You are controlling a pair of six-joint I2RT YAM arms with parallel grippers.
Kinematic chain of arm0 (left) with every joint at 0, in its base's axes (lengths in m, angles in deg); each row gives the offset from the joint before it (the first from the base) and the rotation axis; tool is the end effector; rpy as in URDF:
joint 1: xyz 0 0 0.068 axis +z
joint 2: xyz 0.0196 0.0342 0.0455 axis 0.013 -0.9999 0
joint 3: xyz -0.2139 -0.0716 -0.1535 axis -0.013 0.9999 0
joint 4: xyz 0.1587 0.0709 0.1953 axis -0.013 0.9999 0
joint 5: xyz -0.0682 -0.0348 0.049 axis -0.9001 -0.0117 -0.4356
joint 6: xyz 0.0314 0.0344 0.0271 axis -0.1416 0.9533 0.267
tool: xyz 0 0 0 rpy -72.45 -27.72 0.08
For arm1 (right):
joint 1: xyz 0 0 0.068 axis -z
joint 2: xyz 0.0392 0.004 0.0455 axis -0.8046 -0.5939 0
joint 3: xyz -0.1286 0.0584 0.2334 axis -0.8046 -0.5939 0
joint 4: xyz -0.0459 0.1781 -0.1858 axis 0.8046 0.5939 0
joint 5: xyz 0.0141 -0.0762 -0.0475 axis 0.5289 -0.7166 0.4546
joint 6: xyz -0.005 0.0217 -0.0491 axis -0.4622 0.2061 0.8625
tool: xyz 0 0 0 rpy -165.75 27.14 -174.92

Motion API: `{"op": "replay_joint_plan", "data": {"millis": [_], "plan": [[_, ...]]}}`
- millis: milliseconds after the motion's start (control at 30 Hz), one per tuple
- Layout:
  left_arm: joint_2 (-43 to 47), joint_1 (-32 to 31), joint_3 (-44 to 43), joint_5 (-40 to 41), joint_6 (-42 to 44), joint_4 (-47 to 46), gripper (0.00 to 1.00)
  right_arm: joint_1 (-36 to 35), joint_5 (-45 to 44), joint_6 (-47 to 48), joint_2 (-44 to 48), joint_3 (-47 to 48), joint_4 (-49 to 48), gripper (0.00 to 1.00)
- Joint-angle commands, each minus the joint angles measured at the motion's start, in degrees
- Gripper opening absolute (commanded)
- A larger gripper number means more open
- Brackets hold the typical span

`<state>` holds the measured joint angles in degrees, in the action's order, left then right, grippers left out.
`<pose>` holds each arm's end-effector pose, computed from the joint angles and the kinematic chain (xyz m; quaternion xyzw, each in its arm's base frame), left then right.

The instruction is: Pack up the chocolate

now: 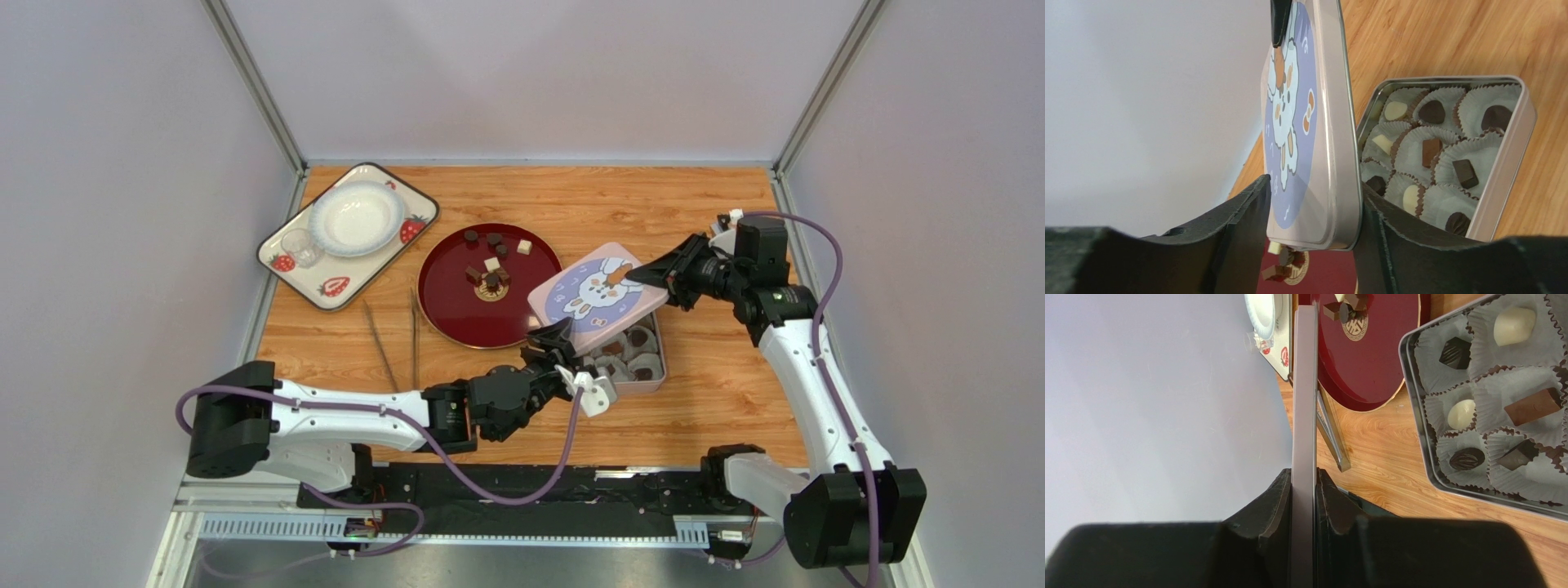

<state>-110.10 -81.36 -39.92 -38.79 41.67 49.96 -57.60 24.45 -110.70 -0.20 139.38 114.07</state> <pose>0.0671 -0.2836 0.2762 0.5094 0.5213 -0.0268 0.6842 0.2262 0.0384 0.3140 0.2610 0.8189 0.4717 0.1970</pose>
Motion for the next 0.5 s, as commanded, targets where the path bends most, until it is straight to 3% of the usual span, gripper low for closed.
{"op": "replay_joint_plan", "data": {"millis": [0,67,200,467], "plan": [[-0.3,-0.8,0.6,-0.5,-5.3,-3.8,0.62,0.3,-0.6,-2.4,2.1,0.9,-4.4,0.05],[-0.1,-0.9,1.1,-0.3,-7.5,-3.8,0.69,0.5,-0.9,-3.0,2.3,1.2,-4.7,0.03],[1.5,-1.4,2.3,0.0,-11.7,-2.9,0.73,1.0,-1.1,-3.7,2.6,1.8,-6.4,0.01],[7.7,-1.6,3.7,-0.7,-28.7,7.4,0.74,1.7,-2.5,-4.6,2.6,3.7,-8.8,0.00]]}}
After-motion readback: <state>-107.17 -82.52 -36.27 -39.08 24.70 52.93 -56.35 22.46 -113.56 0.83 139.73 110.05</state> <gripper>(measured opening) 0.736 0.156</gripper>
